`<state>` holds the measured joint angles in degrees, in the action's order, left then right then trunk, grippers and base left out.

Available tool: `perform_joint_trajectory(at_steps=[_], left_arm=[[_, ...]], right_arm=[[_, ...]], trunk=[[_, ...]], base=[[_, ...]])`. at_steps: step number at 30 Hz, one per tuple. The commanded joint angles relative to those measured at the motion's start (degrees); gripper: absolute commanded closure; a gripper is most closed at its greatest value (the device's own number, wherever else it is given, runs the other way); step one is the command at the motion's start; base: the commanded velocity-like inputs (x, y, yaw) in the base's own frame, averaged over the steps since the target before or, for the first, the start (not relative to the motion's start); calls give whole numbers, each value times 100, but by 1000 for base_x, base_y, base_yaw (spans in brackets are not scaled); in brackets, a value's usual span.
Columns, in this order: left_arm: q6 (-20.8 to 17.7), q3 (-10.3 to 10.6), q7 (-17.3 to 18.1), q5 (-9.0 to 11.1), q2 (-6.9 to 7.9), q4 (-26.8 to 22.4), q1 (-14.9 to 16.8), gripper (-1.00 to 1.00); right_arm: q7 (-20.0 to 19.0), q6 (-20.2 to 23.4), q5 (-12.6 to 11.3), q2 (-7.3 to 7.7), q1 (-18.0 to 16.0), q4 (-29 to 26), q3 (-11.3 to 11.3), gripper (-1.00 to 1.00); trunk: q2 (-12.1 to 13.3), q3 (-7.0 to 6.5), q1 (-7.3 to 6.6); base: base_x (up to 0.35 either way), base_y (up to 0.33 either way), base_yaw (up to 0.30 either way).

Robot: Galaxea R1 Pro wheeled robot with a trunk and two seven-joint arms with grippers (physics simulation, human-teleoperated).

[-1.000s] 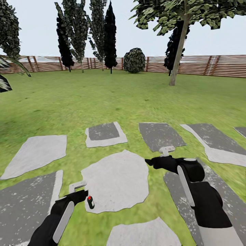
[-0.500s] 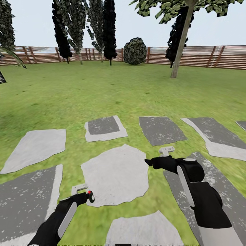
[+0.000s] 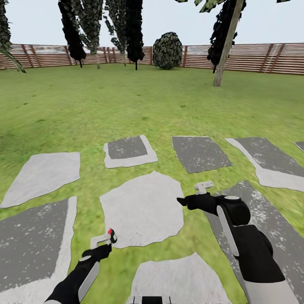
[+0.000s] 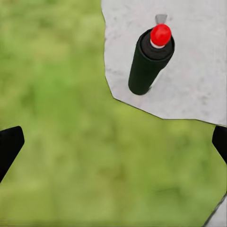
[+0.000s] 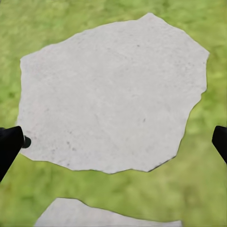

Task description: Pick up the pesticide atomizer in the garden and spray insectifuge to fully cover both potted plants in the garden.

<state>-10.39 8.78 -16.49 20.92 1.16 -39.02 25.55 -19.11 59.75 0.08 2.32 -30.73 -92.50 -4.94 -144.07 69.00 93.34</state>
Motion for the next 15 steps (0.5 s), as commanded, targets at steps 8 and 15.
perform_joint_trajectory(at_steps=[8,15], left_arm=[[423,37,-56,51,-76,342,17,-100],[637,35,-54,59,-102,516,51,-100]], right_arm=[[-5,25,1,2,2,-5,-7,-100],[-5,25,1,4,9,-5,-7,-100]], trunk=[[-13,183,19],[-22,338,37]], base=[[0,0,0],[0,0,0]])
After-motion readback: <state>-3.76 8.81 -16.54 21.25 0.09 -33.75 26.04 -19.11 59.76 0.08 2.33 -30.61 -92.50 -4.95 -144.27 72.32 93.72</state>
